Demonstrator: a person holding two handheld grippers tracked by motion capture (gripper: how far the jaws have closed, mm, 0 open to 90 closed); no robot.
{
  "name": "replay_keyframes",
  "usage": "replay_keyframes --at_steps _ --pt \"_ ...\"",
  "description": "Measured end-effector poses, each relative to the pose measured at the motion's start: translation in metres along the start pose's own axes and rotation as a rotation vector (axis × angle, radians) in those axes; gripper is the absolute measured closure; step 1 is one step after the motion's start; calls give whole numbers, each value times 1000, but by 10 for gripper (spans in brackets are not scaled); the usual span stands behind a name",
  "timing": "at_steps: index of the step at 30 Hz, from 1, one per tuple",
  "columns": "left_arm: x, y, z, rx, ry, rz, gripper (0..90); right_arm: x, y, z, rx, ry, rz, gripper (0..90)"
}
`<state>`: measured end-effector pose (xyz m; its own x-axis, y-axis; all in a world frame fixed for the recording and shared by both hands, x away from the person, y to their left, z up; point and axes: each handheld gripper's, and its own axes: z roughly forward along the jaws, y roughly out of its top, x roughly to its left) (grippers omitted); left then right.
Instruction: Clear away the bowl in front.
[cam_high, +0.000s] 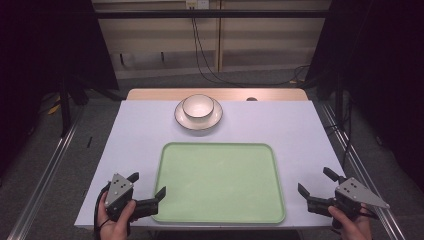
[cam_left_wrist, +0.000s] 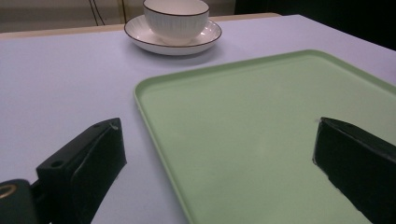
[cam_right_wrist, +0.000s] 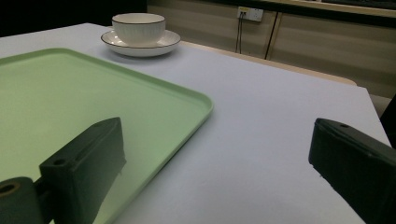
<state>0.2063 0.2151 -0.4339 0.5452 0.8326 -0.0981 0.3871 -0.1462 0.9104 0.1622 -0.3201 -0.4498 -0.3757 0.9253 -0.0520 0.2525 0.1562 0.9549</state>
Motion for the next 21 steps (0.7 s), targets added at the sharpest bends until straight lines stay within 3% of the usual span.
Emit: replay_keyframes --at_steps 18,21 --pt "-3 1 -2 -5 -19 -3 20 1 -1 1 30 23 -9 41" --pt "-6 2 1 11 -20 15 20 1 -1 1 33 26 -9 41"
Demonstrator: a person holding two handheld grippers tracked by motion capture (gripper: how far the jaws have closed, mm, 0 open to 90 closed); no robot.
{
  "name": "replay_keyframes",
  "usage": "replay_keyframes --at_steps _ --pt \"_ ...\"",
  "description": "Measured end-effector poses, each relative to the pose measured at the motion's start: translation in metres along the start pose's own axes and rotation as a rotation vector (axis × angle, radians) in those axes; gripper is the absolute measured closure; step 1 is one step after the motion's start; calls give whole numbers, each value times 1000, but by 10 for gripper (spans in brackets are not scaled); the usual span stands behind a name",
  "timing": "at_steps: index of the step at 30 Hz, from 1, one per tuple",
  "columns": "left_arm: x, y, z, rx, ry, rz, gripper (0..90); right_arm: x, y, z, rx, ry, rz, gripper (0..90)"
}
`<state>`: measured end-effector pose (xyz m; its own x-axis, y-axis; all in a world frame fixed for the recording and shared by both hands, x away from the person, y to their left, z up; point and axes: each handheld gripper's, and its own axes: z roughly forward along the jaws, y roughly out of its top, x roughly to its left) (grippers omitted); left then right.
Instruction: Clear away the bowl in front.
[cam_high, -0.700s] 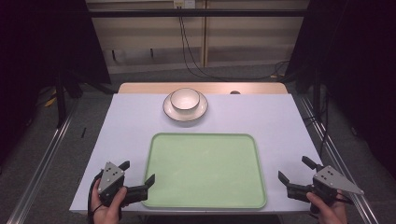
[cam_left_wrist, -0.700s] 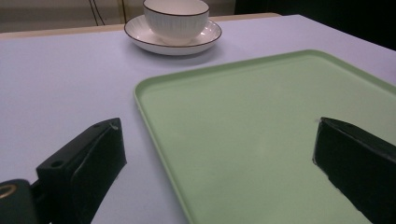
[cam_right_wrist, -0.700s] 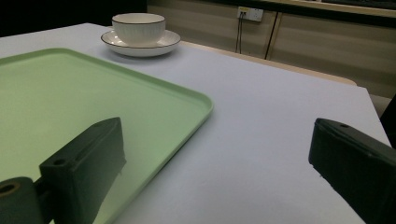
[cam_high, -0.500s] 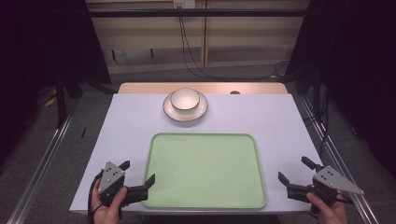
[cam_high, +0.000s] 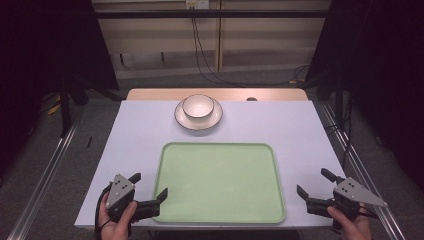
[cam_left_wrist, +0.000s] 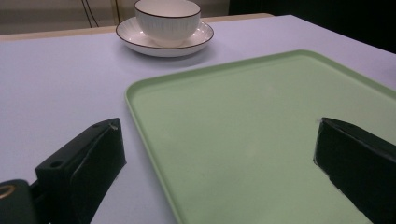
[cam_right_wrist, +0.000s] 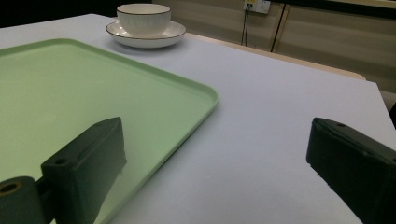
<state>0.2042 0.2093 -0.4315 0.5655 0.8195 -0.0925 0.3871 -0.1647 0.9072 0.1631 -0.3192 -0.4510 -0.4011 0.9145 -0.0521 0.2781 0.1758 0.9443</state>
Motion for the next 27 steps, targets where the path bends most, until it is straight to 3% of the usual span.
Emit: replay_keyframes --at_steps 8,10,12,15,20,22,27 --pt "-3 6 6 19 -22 3 21 0 0 2 4 13 -3 43" --pt "-4 8 7 14 -3 4 23 1 0 2 4 14 -2 44" --pt "-4 10 8 13 -13 11 25 1 0 2 6 21 -1 46" --pt "-5 15 8 11 -6 29 22 1 0 2 6 21 -1 47" --pt "-5 23 11 16 -44 54 14 1 0 2 12 17 -3 48" --pt "-5 27 15 23 -44 99 12 1 0 2 10 13 -5 49" --pt "-6 34 23 21 -53 115 14 1 0 2 11 15 -5 49"
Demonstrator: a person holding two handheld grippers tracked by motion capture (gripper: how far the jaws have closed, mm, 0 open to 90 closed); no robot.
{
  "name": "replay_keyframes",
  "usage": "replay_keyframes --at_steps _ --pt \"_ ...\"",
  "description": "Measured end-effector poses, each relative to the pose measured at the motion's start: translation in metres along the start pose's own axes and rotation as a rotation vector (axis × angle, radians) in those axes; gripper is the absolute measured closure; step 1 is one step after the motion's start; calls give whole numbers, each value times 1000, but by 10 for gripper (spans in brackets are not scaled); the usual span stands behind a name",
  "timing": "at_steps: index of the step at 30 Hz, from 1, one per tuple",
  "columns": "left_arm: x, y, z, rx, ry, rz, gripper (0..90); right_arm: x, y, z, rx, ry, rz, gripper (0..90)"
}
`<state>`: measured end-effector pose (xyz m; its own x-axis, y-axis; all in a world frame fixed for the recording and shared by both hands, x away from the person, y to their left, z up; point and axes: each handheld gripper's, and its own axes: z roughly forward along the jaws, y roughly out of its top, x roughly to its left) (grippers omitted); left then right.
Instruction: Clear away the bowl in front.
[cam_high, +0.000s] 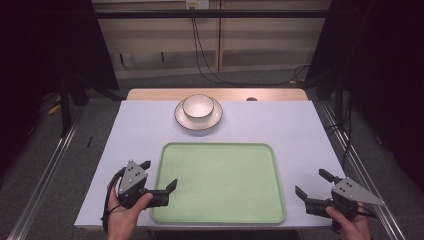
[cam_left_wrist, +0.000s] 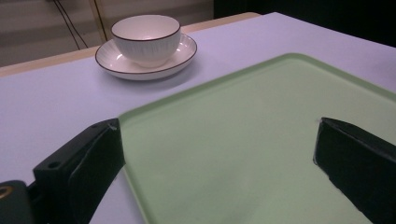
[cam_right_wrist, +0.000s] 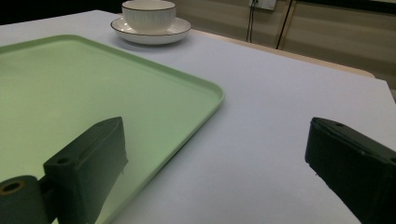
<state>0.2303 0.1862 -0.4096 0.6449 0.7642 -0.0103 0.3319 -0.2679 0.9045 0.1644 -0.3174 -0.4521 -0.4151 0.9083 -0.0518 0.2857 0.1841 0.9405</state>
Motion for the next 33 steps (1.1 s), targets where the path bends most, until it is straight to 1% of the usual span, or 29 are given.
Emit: replay_keyframes --at_steps 1,2,3,4,6,7,8,9,11,12,13,14,15,16,17,19,20,21,22,23,25,26,27,28,29,31,33 --pt "1 3 2 -12 -19 -10 17 0 0 0 0 0 0 49" --pt "1 3 2 -12 -19 -10 14 0 0 0 0 0 0 49" --pt "2 5 4 -28 -34 -32 14 0 0 0 0 1 -4 49" --pt "1 7 6 -24 -27 -50 12 0 0 0 -1 2 -3 49" --pt "0 10 12 -19 -34 -42 16 0 0 0 -1 7 -3 52" --pt "0 10 12 -19 -34 -42 18 0 0 0 -1 7 -3 52" --pt "0 11 16 -19 -49 -51 18 0 0 0 -1 7 -4 52" --pt "-1 12 18 -12 -38 -38 23 0 0 0 -2 4 -4 52" --pt "0 13 22 -20 -44 -34 21 0 0 0 -2 3 -5 52" --pt "0 13 24 -16 -42 -31 20 0 0 0 -2 4 -5 52" --pt "0 13 27 -9 -30 -16 23 0 0 0 -1 6 -4 52" --pt "1 12 29 -3 -30 -20 25 0 0 0 1 11 -4 53" --pt "2 12 34 7 -43 -32 25 0 0 1 -1 9 -3 53" --pt "2 12 34 7 -43 -32 25 0 0 1 -1 9 -3 53" --pt "2 14 36 11 -31 -22 26 0 0 1 -1 11 -2 53" --pt "4 17 40 12 -43 -15 25 0 0 1 0 12 -4 53" --pt "5 19 42 18 -41 -9 25 0 0 1 0 9 -5 54" --pt "6 21 44 13 -43 -19 25 0 0 1 0 11 -4 53" --pt "8 24 47 18 -45 -21 23 0 0 1 1 9 -7 54" --pt "8 24 47 18 -45 -21 23 0 0 1 1 9 -7 54" --pt "11 27 51 17 -36 -8 23 0 0 1 2 9 -5 55" --pt "14 29 54 24 -30 12 24 0 0 1 -1 12 -8 55" --pt "14 29 54 24 -30 12 24 0 0 1 -1 12 -8 55" --pt "16 29 56 23 -35 -6 24 0 0 1 -1 12 -8 55" --pt "17 30 58 29 -38 -11 23 0 0 0 2 11 -6 55" --pt "20 31 61 33 -36 -7 23 0 -1 0 3 15 -8 56" --pt "24 32 64 44 -32 -11 23 0 -1 0 4 17 -8 56"
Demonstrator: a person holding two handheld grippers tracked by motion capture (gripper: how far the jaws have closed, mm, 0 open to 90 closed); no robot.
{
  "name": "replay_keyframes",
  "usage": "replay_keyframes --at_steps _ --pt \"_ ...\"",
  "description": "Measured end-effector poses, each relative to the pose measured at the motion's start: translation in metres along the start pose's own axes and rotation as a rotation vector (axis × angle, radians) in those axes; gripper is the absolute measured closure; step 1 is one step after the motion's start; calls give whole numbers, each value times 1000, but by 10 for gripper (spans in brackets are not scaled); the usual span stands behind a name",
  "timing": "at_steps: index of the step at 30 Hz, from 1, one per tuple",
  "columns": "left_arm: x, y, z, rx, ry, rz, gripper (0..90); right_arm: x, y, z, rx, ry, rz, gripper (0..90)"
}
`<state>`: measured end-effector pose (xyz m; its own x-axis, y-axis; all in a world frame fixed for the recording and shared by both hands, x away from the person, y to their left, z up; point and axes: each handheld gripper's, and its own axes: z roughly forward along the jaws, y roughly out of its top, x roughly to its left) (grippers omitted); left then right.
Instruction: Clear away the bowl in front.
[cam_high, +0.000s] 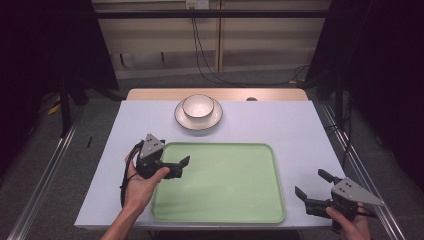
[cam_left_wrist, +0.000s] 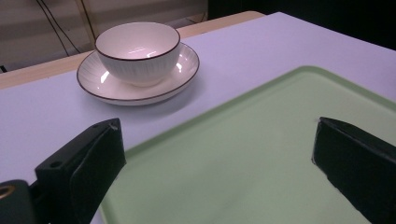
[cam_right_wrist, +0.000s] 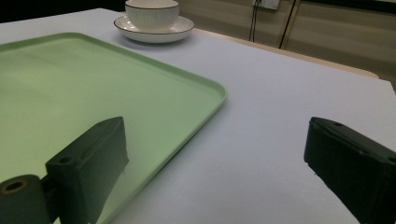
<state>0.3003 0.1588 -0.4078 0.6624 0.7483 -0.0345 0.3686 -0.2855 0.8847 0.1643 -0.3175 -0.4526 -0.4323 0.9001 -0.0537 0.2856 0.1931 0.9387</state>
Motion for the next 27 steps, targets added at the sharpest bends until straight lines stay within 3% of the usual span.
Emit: replay_keyframes --at_steps 11,13,19,20,21,22,23,25,27 --pt "17 12 17 -3 -3 -33 36 0 0 0 2 -2 0 58" --pt "22 15 21 5 8 -22 34 0 0 1 0 -6 -1 59" --pt "32 23 30 -24 24 -39 47 0 0 0 5 2 0 59" --pt "35 25 32 -34 5 -88 48 0 0 0 0 -5 -3 59" --pt "35 25 32 -34 5 -88 50 0 0 0 0 -5 -3 59" --pt "38 26 32 -25 -30 -126 50 0 0 0 4 1 1 59" --pt "39 27 33 -21 -28 -121 50 0 0 0 4 1 1 59" --pt "38 30 35 -25 27 -74 50 0 0 0 2 -7 0 59" --pt "42 32 37 -15 6 -99 53 0 0 0 6 0 0 60"
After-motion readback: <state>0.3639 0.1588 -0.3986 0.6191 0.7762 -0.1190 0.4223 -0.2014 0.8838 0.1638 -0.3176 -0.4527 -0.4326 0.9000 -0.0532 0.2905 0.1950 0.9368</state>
